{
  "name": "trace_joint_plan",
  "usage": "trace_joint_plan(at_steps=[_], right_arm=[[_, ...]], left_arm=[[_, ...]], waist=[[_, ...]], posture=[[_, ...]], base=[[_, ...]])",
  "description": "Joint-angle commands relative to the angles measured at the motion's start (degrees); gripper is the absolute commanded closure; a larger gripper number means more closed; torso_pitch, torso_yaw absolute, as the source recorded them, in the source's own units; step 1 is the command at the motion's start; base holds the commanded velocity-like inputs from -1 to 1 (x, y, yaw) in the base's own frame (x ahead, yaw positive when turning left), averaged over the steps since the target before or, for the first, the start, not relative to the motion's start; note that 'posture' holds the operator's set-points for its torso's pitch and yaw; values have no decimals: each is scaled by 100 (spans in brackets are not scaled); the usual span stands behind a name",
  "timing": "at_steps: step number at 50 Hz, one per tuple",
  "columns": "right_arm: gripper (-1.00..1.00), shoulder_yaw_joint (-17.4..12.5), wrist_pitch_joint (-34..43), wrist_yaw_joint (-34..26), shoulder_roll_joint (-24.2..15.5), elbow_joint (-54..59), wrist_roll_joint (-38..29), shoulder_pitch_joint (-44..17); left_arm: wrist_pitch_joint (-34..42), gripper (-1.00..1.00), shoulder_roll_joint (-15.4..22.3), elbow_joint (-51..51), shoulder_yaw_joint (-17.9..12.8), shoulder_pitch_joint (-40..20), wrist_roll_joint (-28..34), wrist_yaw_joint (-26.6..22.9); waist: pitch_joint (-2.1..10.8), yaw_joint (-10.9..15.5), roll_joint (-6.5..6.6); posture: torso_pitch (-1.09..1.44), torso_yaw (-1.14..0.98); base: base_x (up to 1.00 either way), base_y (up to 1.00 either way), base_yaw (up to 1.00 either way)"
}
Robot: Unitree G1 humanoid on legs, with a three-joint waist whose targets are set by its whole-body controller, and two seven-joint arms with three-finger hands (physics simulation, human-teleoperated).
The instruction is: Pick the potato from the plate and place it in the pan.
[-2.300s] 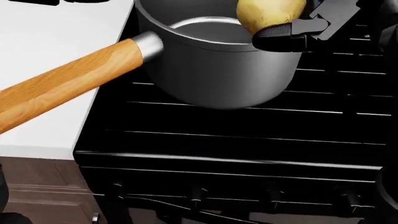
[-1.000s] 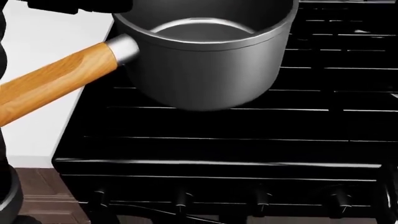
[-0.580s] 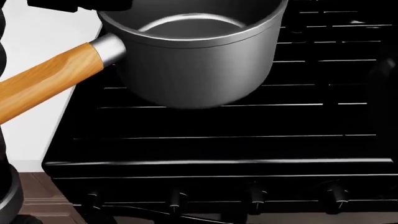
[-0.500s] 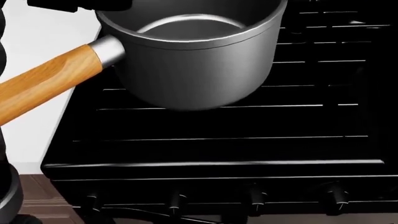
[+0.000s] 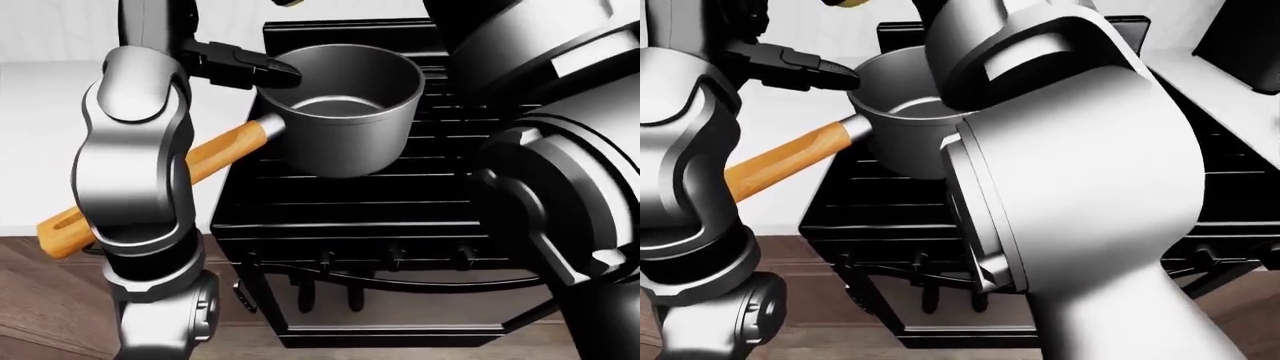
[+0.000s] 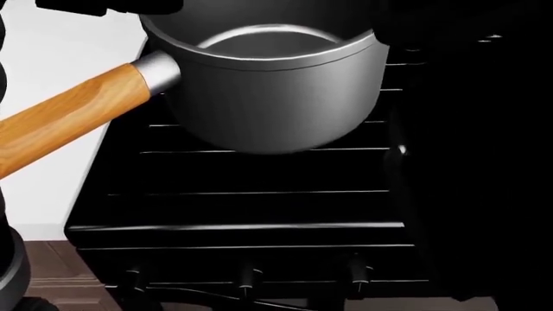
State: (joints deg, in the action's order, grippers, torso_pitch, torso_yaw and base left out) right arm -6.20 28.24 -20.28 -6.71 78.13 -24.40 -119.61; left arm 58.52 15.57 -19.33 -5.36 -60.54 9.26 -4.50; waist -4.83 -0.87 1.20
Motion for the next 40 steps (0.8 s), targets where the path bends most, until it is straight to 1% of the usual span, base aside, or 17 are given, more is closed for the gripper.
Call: trace_joint_plan(at_steps=[1, 6, 8, 16, 17, 18, 19, 31, 35, 40], right_arm=[[100, 0, -103, 63, -85, -192, -82, -135], [100, 35, -62, 10, -92, -193, -191, -47], [100, 149, -15, -122, -76, -184, -331, 53], [100, 246, 39, -207, -117, -180, -676, 186], [100, 334, 25, -237, -131, -171, -802, 219], [100, 318, 10, -241, -128, -176, -824, 239], [100, 369, 2, -263, -130, -171, -917, 267], [100, 420, -174, -239, -91, -162, -1458, 551], [100, 514, -247, -298, -65, -154, -1694, 587], [100, 495, -243, -323, -61, -151, -1851, 617]], left_arm=[[-175, -100, 57, -114, -49, -191, 38, 30], [-160, -100, 47, -118, -34, -195, 50, 36], [-141, -100, 47, -135, -34, -203, 55, 34], [-169, -100, 35, -97, -31, -212, 67, 38], [-187, -100, 32, -87, -29, -204, 68, 40], [-193, -100, 30, -87, -29, -200, 68, 39], [-176, -100, 31, -102, -29, -205, 71, 37], [-135, -100, 15, -145, -11, -211, 102, 35], [-156, -100, 14, -133, -13, -203, 107, 28], [-183, -100, 23, -108, -30, -205, 104, 17]], waist=[[177, -6, 36], [195, -2, 36], [198, -1, 38], [210, 2, 41], [211, 3, 41], [211, 3, 41], [212, 3, 42], [230, 5, 43], [239, 4, 43], [237, 1, 45]], posture=[[0, 0], [0, 0], [0, 0], [0, 0], [0, 0], [0, 0], [0, 0], [0, 0], [0, 0], [0, 0]], base=[[0, 0, 0], [0, 0, 0], [0, 0, 0], [0, 0, 0], [0, 0, 0], [0, 0, 0], [0, 0, 0], [0, 0, 0], [0, 0, 0], [0, 0, 0]])
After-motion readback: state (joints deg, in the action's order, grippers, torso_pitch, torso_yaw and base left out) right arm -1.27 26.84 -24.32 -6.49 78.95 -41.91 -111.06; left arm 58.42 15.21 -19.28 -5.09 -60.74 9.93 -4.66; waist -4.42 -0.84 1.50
